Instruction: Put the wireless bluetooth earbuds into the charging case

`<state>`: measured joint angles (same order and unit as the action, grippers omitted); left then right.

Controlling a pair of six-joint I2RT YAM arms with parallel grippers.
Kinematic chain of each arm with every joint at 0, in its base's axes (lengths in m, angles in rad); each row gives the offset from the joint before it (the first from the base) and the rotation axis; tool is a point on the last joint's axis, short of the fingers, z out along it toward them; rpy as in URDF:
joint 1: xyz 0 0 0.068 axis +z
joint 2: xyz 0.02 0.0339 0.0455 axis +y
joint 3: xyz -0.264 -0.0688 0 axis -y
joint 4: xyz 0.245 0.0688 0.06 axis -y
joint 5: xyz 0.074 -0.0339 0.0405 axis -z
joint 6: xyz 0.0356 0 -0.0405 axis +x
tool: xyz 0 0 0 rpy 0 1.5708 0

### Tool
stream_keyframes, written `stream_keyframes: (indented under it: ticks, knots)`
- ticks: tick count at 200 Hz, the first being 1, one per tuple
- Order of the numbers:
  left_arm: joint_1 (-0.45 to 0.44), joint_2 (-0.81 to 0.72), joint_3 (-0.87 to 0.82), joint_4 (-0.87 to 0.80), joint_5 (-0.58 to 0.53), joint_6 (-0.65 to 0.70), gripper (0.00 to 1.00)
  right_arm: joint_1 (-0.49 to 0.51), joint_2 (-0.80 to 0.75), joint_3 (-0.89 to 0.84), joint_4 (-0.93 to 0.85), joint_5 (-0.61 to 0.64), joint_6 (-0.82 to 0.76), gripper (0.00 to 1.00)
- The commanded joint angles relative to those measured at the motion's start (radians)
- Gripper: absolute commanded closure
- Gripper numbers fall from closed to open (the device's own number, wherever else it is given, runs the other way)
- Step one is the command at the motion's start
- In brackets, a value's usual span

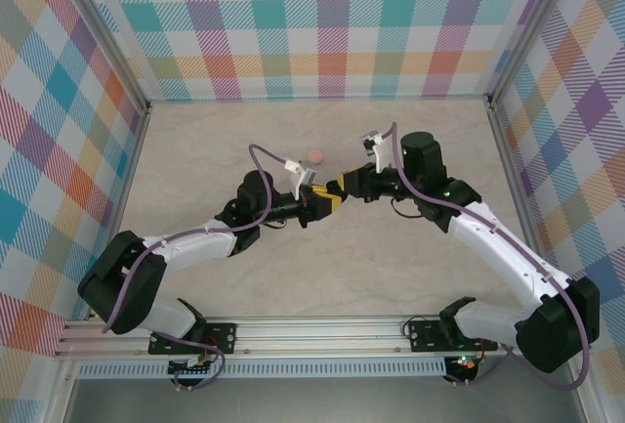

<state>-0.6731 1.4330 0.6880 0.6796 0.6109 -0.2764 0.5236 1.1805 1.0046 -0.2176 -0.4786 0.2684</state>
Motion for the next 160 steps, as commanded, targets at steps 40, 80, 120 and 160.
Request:
stream_keyframes:
  ticks: [40, 80, 120, 160]
  knots:
    - [-0.015, -0.024, 0.050, 0.003, 0.048, -0.049, 0.88, 0.017, -0.004, 0.045, 0.020, 0.005, -0.032, 0.77]
    - [-0.017, -0.023, 0.060, -0.008, 0.061, -0.059, 0.88, 0.020, 0.004, 0.052, 0.016, 0.012, -0.037, 0.77]
    - [-0.017, -0.024, 0.066, -0.007, 0.061, -0.075, 0.88, 0.024, 0.013, 0.055, 0.007, 0.019, -0.044, 0.77]
    - [-0.017, -0.029, 0.072, -0.010, 0.064, -0.082, 0.89, 0.026, 0.022, 0.058, 0.000, 0.023, -0.049, 0.77]
